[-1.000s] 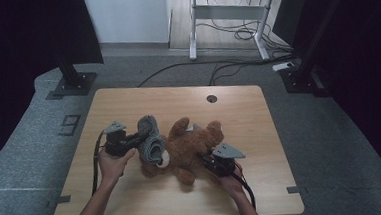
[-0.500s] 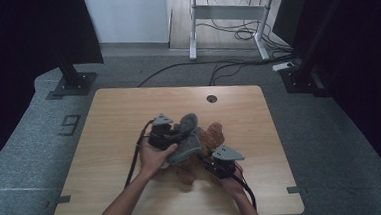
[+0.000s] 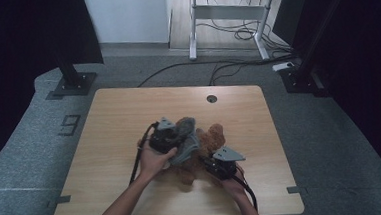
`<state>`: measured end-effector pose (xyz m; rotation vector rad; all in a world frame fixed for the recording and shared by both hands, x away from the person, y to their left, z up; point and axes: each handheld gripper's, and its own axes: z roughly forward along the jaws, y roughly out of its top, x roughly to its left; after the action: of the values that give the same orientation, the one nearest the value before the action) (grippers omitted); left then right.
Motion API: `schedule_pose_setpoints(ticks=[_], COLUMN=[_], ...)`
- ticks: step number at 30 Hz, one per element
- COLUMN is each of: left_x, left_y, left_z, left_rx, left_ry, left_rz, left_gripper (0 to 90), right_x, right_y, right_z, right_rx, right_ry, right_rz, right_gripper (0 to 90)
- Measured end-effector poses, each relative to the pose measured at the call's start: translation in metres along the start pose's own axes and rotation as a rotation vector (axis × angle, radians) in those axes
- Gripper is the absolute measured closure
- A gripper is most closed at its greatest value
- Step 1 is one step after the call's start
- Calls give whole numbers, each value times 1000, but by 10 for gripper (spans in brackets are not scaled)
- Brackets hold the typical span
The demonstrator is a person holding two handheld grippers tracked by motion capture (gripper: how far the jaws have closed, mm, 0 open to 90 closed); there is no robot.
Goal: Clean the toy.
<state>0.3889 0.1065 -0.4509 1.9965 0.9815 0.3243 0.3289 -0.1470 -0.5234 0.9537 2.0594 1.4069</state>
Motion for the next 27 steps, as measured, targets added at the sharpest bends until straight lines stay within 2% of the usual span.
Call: schedule_pose_setpoints(ticks=[3,5,7,12,16,20,24,27], left_x=[30,46,58,75,76,82,89,95], left_y=[-15,-23,-30,-50,-53,-55,-70,-86], left_z=[-22,-36,-48,-60,-64,-68,-69,-66], left_rx=[-35,-63,-75,-77,-79,-55,-11,28], left_ry=[1,5,30,27,44,103,167,164], left_rz=[-75,-120,-141,-191,-184,-164,-155,-181], left_gripper=[758,757,758,757,757,757,758,759], right_x=[1,1,1,1,1,0,-1,-1], right_y=[0,0,-1,-2,-2,-2,-2,-2], right_z=[0,0,-1,-1,-2,-3,-3,-2], right_rx=[3,2,4,4,5,6,5,5], right_ry=[3,4,3,3,4,11,11,11], right_rz=[-3,-4,-1,4,5,7,9,12], right_gripper=[701,700,700,698,696,695,694,694])
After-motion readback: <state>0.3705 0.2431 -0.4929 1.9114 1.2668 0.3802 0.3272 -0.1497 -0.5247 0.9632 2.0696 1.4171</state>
